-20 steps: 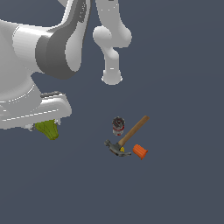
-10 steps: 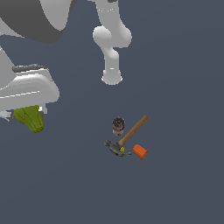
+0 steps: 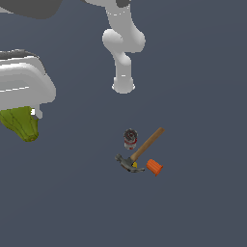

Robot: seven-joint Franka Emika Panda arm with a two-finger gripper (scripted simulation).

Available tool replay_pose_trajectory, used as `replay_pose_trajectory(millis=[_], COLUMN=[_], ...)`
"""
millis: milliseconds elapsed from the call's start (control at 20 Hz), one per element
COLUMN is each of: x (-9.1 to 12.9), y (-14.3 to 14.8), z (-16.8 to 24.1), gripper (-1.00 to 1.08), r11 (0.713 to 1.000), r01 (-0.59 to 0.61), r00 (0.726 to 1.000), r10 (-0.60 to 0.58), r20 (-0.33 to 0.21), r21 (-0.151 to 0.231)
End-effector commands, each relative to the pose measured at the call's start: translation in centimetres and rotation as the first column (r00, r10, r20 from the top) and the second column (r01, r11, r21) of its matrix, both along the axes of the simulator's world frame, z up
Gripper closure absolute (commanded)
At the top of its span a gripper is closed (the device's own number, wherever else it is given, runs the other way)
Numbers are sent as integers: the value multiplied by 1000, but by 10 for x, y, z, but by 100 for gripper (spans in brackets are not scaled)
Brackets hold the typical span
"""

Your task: Pick up a designated object from a clutter of objects.

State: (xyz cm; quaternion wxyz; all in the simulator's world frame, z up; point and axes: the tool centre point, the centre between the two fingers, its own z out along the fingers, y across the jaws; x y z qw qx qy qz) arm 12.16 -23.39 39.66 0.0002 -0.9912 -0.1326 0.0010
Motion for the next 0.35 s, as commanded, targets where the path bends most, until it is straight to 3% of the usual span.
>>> replay_pose_trajectory(millis=[0,300], x=[1,3], y=[0,-1], z=[6,9], gripper=[108,108], r11=[1000,1000], r01=[0,0], r00=[1000,1000], r10=[0,0], r20=[2,2], r21=[-1,-1])
